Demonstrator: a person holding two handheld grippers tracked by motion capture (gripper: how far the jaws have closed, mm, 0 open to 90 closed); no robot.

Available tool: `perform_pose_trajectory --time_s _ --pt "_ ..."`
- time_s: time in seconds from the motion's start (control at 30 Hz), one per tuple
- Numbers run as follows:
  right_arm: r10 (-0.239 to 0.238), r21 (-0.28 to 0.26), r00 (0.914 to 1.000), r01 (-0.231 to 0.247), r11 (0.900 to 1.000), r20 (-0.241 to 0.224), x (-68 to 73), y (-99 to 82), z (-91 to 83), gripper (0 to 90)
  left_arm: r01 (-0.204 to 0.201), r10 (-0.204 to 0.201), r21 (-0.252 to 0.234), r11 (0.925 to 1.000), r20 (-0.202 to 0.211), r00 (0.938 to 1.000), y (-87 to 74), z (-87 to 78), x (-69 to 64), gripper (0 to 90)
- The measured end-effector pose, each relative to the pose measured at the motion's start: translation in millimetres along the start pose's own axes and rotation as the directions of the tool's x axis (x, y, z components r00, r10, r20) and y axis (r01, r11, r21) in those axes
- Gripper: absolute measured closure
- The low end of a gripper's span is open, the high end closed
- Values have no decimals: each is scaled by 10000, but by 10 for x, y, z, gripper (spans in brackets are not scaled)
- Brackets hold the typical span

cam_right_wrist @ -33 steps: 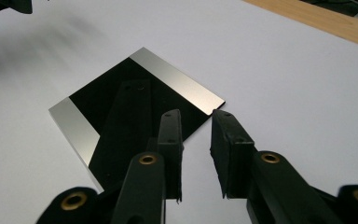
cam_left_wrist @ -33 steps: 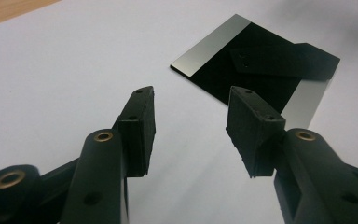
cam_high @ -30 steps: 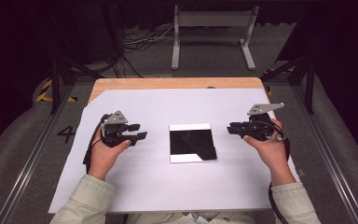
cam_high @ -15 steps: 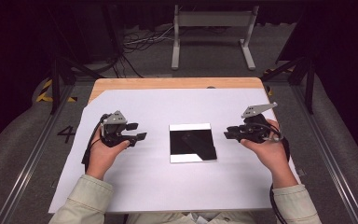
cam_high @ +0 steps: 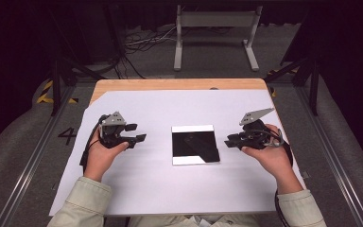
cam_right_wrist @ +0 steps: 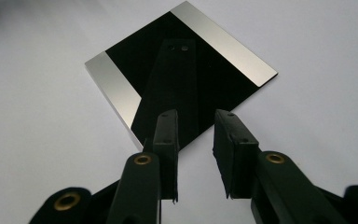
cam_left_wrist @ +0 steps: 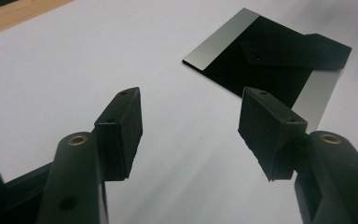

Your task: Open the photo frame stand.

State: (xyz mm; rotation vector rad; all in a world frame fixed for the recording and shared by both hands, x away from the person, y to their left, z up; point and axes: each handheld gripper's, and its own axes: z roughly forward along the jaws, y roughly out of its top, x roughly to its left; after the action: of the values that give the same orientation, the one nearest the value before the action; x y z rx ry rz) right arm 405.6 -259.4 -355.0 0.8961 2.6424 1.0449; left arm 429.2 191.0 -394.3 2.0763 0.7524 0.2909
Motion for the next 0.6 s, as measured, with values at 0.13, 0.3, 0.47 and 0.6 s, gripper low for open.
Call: perform_pose_trajectory --time_s 0.13,0.3,0.47,0.6 --pt "-86 229 9997 91 9997 -210 32 12 24 706 -7 7 93 10000 32 10000 0 6 -4 404" --pt "-222 669 9992 243 9975 -329 67 12 101 703 -13 12 227 9997 43 10000 0 10 -6 415" --pt "-315 926 9987 352 9951 -413 107 -34 185 693 -21 19 257 9997 100 9999 -3 21 -7 415" --pt "-337 1162 9982 394 9924 -502 130 -82 257 693 6 -10 311 9995 126 9999 -5 22 -8 415"
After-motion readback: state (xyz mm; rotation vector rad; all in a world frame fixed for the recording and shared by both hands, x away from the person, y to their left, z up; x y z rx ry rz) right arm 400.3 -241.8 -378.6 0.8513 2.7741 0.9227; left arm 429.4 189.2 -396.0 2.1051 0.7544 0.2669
